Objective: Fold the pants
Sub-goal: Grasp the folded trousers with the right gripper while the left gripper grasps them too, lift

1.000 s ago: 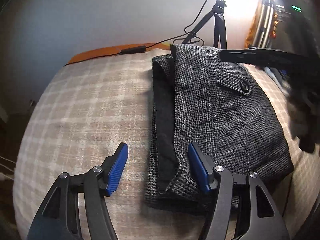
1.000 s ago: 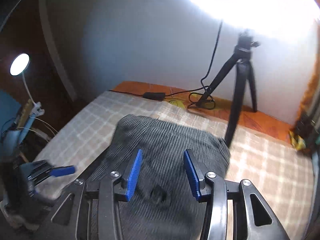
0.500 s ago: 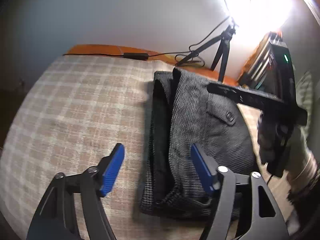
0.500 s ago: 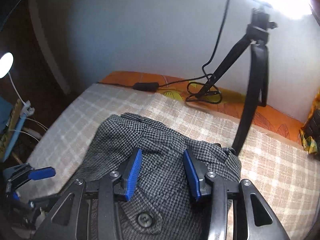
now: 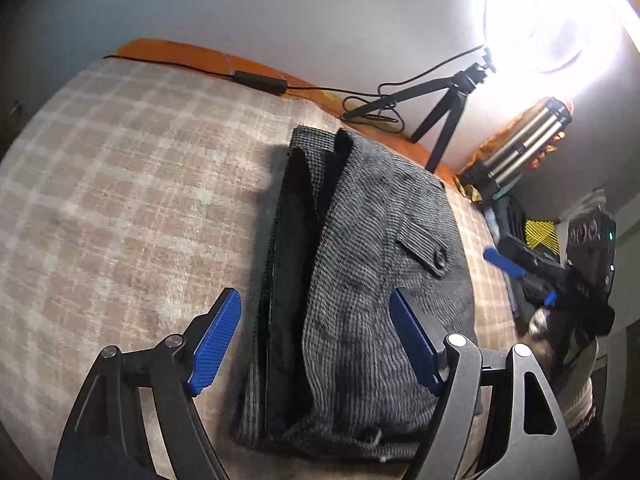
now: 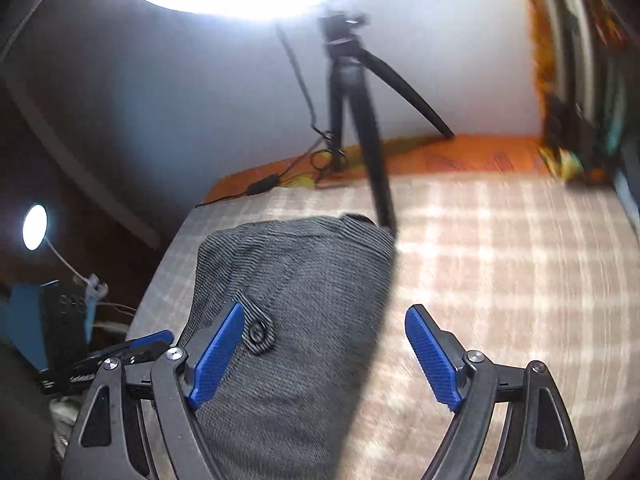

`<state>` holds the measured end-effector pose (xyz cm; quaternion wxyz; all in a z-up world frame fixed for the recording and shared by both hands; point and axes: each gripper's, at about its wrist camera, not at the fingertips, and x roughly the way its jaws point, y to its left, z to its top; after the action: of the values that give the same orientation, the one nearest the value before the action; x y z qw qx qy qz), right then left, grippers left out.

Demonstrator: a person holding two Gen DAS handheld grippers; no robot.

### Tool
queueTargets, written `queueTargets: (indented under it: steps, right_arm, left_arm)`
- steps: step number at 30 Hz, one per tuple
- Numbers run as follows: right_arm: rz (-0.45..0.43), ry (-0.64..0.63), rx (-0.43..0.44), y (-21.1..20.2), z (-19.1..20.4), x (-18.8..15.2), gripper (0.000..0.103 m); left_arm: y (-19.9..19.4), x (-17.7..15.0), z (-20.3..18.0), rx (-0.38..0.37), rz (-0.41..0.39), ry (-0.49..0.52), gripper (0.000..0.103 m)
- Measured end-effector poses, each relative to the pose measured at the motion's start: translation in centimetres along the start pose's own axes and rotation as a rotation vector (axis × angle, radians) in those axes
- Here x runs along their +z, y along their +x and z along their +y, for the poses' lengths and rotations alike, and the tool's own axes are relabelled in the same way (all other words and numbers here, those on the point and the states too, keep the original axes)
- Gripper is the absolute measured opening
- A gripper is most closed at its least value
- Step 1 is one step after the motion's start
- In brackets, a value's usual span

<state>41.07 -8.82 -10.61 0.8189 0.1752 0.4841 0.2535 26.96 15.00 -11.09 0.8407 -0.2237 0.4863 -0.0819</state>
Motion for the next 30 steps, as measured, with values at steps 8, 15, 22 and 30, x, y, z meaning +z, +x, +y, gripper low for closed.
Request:
queueTargets:
  steps: [8, 15, 22, 30]
  right_arm:
    - [0.062, 0.08, 0.093, 0.7, -2.5, -1.3, 0.086]
    - [0.112, 0.091, 0.147, 3.2, -3.1, -2.1, 0.086]
    - [0.099, 0.082, 0.232, 4.5, -3.5, -2.3, 0.086]
    - [0.098, 0.077, 0.304, 5.9, -2.3, -2.6, 0.067]
  left_arm:
    - [2.4, 0.8, 0.9, 0.005, 0.034, -0.039, 0.077]
    - [3.2, 1.4, 2.2, -0.062, 0.029, -0.092, 0.077]
    - [3.8, 1.8, 2.3, -0.139, 0.013, -0.111, 0.077]
    - [4.6, 2.0, 0.8, -0.107, -0.007, -0.056, 0.054]
